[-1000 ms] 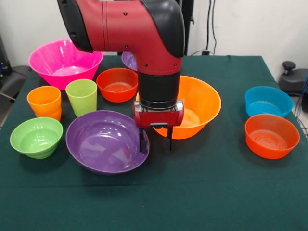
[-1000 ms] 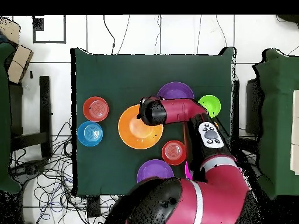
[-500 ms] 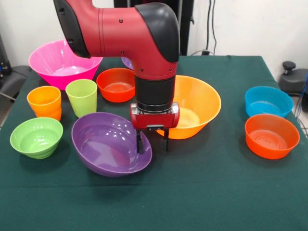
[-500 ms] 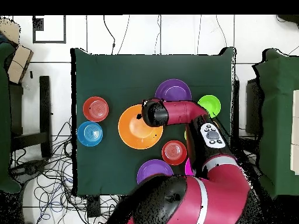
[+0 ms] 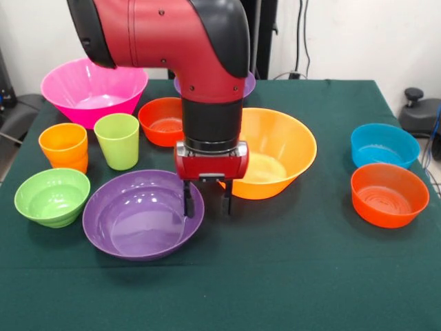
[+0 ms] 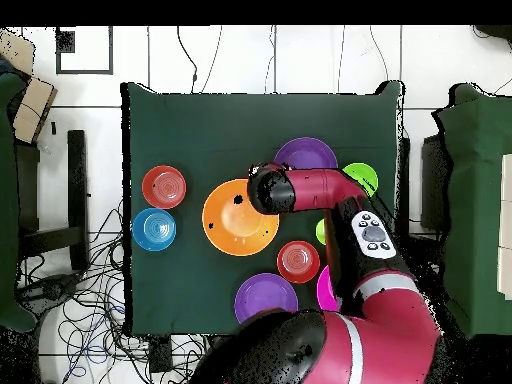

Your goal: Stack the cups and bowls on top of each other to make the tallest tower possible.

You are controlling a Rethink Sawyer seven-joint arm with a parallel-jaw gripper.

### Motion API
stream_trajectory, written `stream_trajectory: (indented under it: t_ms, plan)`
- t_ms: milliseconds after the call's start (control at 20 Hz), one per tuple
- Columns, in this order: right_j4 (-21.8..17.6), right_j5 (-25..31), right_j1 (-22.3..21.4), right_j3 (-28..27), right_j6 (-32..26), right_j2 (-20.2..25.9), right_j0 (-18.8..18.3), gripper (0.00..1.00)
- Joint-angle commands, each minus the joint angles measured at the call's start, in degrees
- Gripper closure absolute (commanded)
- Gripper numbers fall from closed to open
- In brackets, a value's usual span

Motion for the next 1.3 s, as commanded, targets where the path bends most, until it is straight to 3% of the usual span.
stream_trajectory:
  t_ms: [50, 250, 900, 1300]
  plan:
    - [-0.7, 6.0, -3.5, 1.9, -2.1, 2.4, 0.3, 0.0]
    - [-1.6, 3.9, -4.4, 2.9, -1.5, 2.1, 0.6, 0.0]
    - [-1.7, 3.3, -1.7, 1.7, -0.4, 1.9, 1.2, 0.0]
    - [-3.2, -0.1, 0.0, 2.4, 0.3, 1.2, 1.3, 0.0]
